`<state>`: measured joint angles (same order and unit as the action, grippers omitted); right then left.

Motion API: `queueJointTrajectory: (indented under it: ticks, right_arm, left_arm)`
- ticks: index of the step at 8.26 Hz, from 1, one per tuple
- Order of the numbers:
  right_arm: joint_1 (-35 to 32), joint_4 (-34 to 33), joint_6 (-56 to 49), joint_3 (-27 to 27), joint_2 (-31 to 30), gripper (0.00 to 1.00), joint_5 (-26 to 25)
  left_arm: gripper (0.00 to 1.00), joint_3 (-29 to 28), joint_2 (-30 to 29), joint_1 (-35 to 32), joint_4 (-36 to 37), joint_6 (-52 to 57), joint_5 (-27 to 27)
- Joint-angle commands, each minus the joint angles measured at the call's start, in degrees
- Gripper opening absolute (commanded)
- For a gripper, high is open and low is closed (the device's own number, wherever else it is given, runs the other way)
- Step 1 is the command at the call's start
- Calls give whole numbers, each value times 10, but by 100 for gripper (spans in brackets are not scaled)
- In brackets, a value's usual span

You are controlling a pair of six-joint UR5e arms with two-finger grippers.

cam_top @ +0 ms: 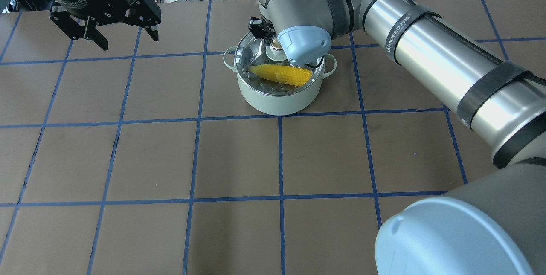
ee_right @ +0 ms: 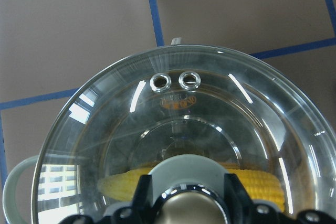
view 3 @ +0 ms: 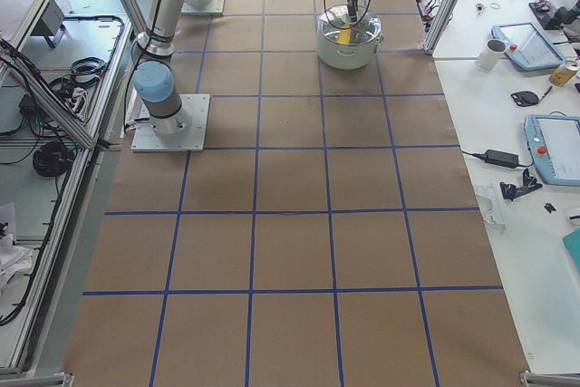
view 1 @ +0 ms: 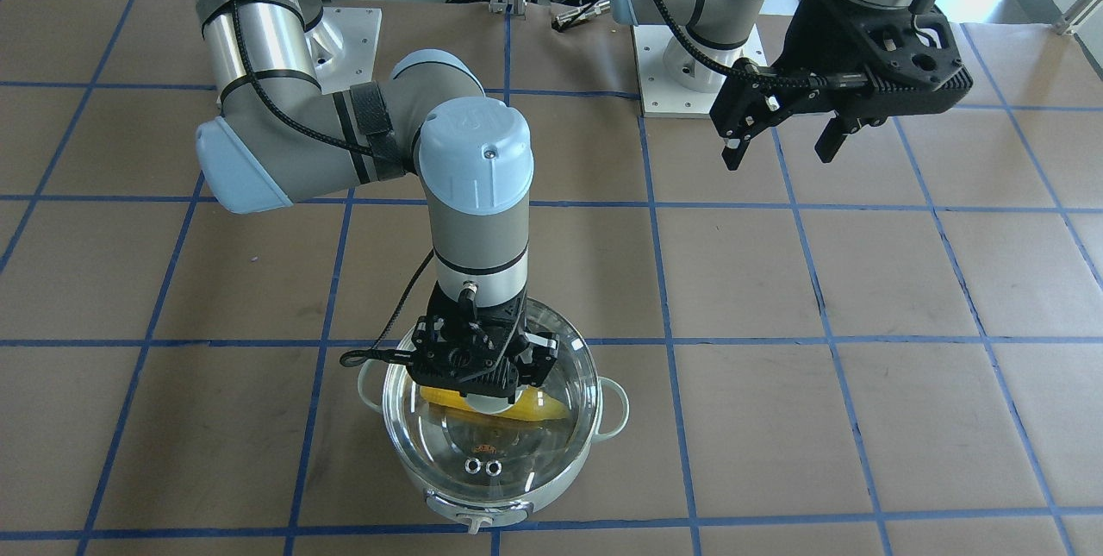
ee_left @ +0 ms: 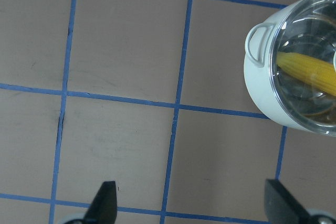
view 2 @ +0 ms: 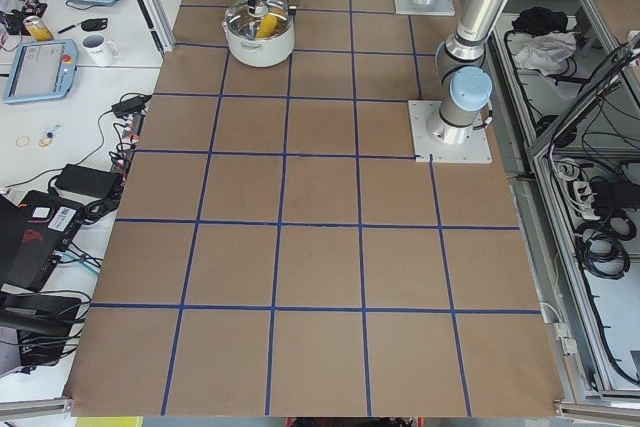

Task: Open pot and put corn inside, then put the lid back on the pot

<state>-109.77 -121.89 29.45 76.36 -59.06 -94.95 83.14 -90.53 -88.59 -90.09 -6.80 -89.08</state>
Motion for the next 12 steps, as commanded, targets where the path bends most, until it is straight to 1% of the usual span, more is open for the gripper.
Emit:
queueJointTrajectory:
  ticks: [1,3,4,5,6,7,8,9,10,11,12]
  right_arm:
    - [1,2,-20,0,-9,100,0]
    - [3,16,-22,0,-47,100,0]
    - [4,68,-23,3,-81,100,0]
    - [16,133,-23,18,-131,100,0]
    - [36,166,-26,50,-193,100,5]
    - [61,195,-73,89,-247,100,31]
    - [85,231,-124,118,-292,100,39]
    - [110,282,-141,132,-326,100,39]
    - [119,341,-151,134,-351,100,39]
    - [119,359,-166,138,-362,100,40]
    - [119,356,-167,139,-363,100,40]
  left_arm:
    - [100,0,0,0,0,-1,0]
    - [100,0,1,0,0,-1,0]
    - [100,0,1,0,0,-1,0]
    - [100,0,1,0,0,-1,0]
    - [100,0,1,0,0,-1,0]
    - [100,0,1,0,0,-1,0]
    - [100,0,1,0,0,-1,0]
    - [100,0,2,0,0,-1,0]
    - [100,1,3,0,0,-1,0]
    - [100,1,3,0,0,-1,0]
    - [100,0,3,0,0,-1,0]
